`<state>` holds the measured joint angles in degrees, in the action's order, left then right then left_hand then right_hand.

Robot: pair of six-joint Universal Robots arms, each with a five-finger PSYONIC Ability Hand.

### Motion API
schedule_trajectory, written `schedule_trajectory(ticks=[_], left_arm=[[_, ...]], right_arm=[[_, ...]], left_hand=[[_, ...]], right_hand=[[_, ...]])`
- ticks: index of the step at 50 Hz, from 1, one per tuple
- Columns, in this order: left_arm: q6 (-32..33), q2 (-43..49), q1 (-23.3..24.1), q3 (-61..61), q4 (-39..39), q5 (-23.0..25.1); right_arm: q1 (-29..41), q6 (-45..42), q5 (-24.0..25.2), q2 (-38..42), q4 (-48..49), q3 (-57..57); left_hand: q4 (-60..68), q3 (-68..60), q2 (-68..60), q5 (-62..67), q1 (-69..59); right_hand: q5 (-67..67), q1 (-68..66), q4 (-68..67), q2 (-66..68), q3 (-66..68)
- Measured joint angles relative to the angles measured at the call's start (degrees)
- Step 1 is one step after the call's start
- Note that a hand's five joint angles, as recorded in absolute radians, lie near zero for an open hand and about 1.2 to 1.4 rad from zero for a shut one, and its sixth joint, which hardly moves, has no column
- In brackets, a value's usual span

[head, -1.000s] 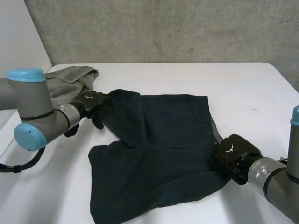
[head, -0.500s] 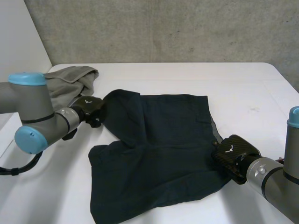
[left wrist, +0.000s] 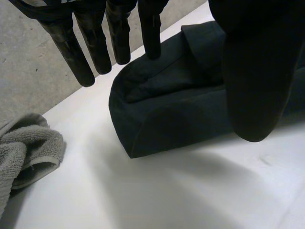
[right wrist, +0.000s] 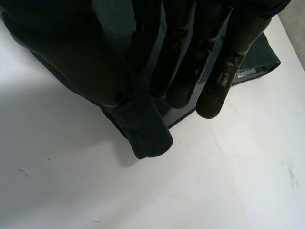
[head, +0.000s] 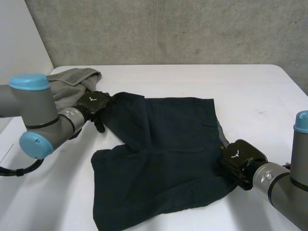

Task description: Fold the laundry.

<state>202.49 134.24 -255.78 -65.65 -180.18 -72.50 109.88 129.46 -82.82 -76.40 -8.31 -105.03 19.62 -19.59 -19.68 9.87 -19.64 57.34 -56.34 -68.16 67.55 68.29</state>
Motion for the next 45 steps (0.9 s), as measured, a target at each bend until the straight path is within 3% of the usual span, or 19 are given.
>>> schedule_trajectory(ticks=[7,12,15,20,36,42,43,45], left_arm=[[0.19,3.65,0.0,2.98,-0.09,-0.37],[0.27,5.72,-0.11,4.58,0.18,-0.56],[0.31,6.08,-0.15,4.8,0.24,-0.65],[0.43,5.76,-0.2,4.19,0.31,-0.76],[0.6,-0.1,-2.16,-4.35,0.05,-0.72],[0.67,-0.76,-3.0,-6.43,0.16,-0.68],[0.7,-1.31,-3.23,-7.48,0.26,-0.59],[0.68,-1.88,-3.22,-7.92,0.31,-0.53]], right_arm=[[-0.09,-0.03,0.0,0.17,0.43,0.01],[-0.19,-0.08,0.02,0.61,0.67,0.06],[-0.24,-0.07,0.01,0.82,0.76,0.09],[-0.3,-0.08,-0.04,1.23,0.94,0.15],[-0.42,-0.08,-0.06,1.64,1.03,0.18],[-0.38,-0.08,-0.06,1.91,1.02,0.21],[-0.31,-0.08,-0.08,2.16,1.03,0.24],[-0.25,-0.06,-0.09,2.28,1.05,0.25]], left_hand=[[2.89,-2.88,-2.74,2.9,-3.01],[17.51,-17.37,-18.18,17.13,-18.84],[38.59,-38.87,-38.98,37.79,-39.94],[48.54,-46.71,-48.22,45.6,-45.19],[48.48,-46.84,-48.16,45.61,-45.18],[42.21,-42.54,-41.47,43.06,-41.92],[19.72,-20.13,-18.98,19.83,-16.61],[19.72,-20.13,-18.98,19.83,-16.61]], right_hand=[[0.0,0.0,0.0,0.0,0.0],[0.0,0.0,0.0,0.0,0.0],[0.0,0.0,0.0,0.0,0.0],[0.0,-0.3,0.0,0.0,0.0],[0.0,-0.3,0.0,0.0,0.0],[0.0,-0.3,0.0,0.0,0.0],[0.0,-0.3,0.0,0.0,0.0],[0.0,-0.49,0.0,0.0,0.0]])
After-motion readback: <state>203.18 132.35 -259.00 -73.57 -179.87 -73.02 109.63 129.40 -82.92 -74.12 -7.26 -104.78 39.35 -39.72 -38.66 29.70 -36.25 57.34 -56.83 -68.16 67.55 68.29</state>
